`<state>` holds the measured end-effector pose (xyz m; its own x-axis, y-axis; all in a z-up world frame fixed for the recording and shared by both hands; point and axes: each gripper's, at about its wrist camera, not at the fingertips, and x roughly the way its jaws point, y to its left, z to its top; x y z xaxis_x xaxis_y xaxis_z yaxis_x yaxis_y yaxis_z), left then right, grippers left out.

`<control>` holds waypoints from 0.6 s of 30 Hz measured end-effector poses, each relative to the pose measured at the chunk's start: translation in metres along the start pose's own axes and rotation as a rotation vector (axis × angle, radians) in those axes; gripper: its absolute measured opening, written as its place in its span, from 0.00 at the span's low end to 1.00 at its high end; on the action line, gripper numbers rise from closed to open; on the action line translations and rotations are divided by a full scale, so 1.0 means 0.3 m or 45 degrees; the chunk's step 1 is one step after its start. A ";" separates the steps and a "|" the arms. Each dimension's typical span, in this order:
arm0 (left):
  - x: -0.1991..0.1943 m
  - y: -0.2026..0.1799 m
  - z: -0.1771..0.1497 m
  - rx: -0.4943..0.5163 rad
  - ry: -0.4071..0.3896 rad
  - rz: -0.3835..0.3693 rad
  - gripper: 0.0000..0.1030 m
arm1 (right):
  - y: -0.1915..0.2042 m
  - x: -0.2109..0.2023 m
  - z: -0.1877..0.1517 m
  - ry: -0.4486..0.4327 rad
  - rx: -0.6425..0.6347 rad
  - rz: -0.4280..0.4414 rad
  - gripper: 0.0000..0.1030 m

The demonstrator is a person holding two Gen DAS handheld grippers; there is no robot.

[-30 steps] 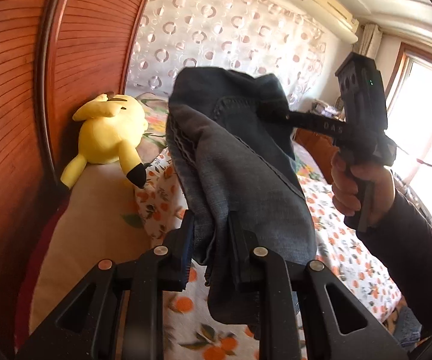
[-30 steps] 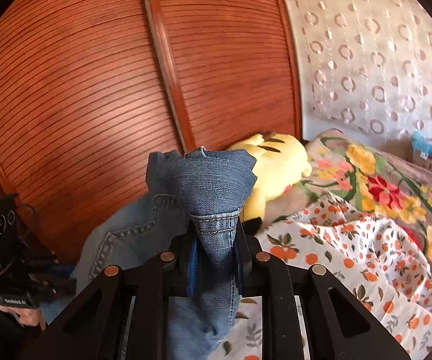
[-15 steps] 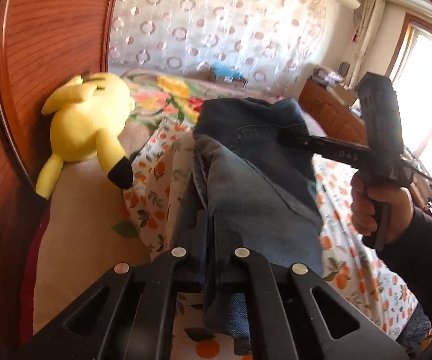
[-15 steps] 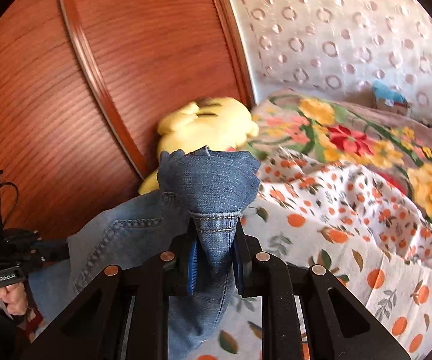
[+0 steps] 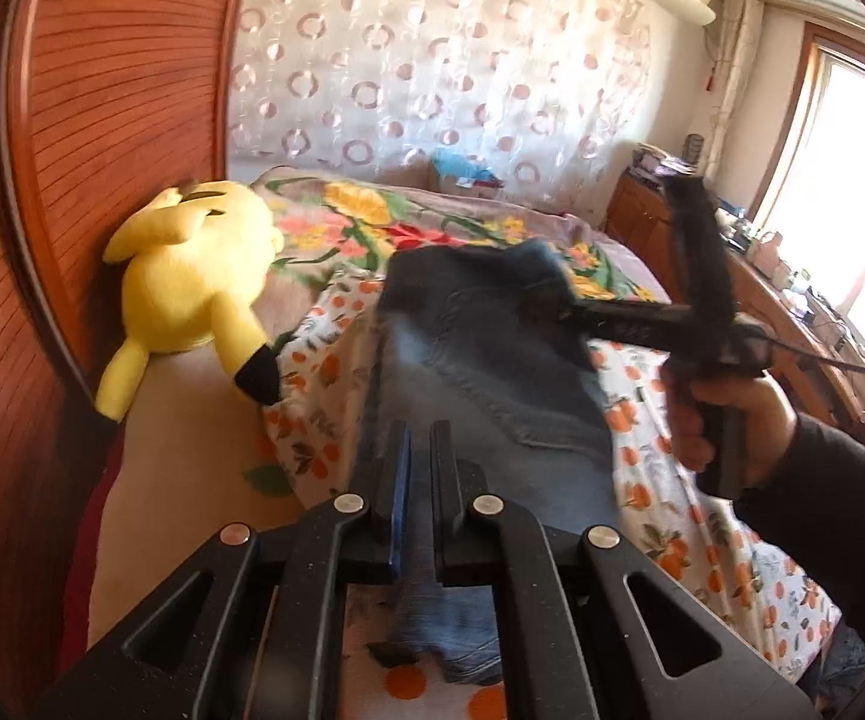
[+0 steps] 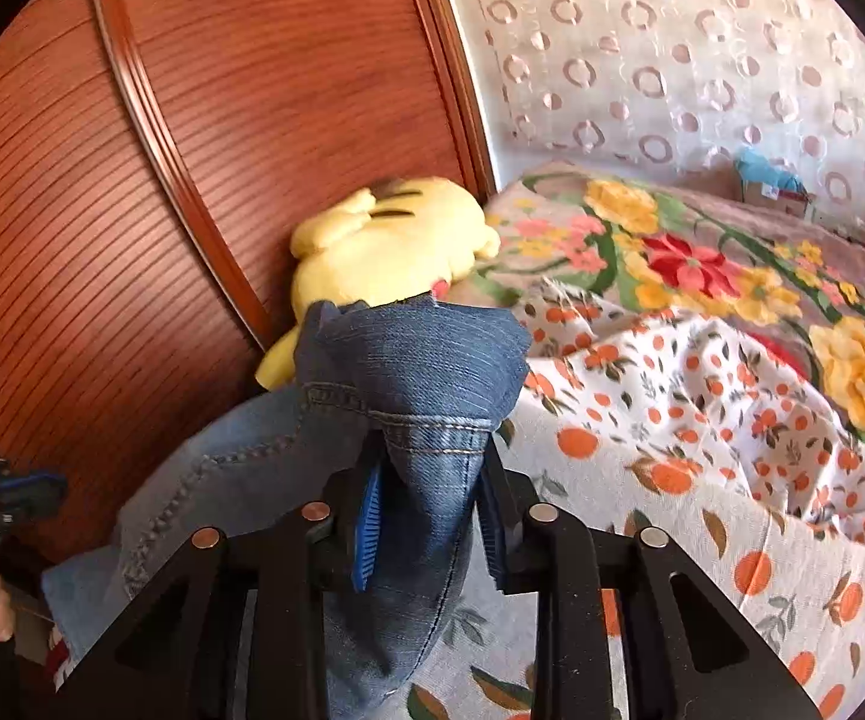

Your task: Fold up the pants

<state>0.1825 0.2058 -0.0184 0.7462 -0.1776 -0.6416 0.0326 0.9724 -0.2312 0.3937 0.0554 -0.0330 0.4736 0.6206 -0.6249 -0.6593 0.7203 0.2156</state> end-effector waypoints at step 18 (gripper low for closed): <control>0.121 -0.052 -0.146 0.061 0.157 0.058 0.11 | -0.010 0.028 0.046 0.026 -0.135 -0.107 0.36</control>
<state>0.1801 0.1774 -0.0701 0.6607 -0.1477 -0.7360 0.0349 0.9854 -0.1665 0.4077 0.0627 -0.0286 0.5187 0.5519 -0.6530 -0.6761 0.7323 0.0818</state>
